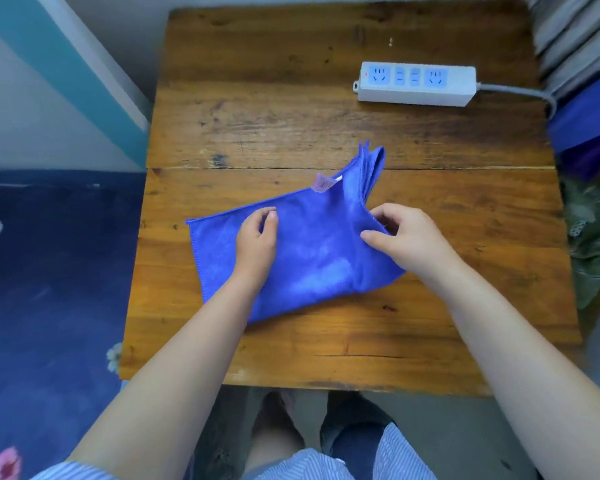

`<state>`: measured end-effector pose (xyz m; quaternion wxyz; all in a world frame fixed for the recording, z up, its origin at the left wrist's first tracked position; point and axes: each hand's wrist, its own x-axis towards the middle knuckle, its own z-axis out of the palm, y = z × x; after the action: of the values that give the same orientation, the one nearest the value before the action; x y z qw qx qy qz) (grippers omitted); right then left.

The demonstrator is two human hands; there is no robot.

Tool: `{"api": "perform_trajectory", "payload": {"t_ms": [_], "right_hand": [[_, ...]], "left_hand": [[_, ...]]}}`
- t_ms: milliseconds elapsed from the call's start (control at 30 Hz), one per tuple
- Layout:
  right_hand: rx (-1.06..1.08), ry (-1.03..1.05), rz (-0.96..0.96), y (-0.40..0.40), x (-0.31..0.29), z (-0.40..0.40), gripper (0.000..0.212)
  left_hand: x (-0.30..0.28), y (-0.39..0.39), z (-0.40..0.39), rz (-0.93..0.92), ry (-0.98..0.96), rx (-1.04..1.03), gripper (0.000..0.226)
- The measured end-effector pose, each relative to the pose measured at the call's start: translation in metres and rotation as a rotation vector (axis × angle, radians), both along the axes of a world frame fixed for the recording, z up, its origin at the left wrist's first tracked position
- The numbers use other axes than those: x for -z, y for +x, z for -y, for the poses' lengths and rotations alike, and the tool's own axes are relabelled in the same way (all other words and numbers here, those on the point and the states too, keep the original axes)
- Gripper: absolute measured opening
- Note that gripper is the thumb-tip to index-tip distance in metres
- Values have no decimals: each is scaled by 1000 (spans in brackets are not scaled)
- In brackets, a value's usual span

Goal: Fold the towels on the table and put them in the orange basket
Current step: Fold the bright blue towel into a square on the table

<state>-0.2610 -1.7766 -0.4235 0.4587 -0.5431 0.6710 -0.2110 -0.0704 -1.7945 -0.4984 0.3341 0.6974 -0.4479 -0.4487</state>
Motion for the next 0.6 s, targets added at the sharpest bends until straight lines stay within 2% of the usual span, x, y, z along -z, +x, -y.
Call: {"api": "perform_trajectory", "payload": {"t_ms": [67,200,333,400,500,600], "right_hand": [[-20,16,43,21,-2,-2,16],[-4,12,80,57,1,-8,15],[-1,-15,49,94,7,-17,14],[-11,-31,10,112,12,-21,14],[-16,-42,-34,134,20,-28,16],[-32,-53,-98,146,28,-38,20]], "left_hand": [[-12,16,5,-144,52,-67,22],[-31,45,20,-297,112,-90,29],[-46,72,33,-435,180,-22,26],[-50,81,37,-432,237,79,26],[-51,86,37,-333,286,192,18],[-46,85,37,-242,293,123,19]]}}
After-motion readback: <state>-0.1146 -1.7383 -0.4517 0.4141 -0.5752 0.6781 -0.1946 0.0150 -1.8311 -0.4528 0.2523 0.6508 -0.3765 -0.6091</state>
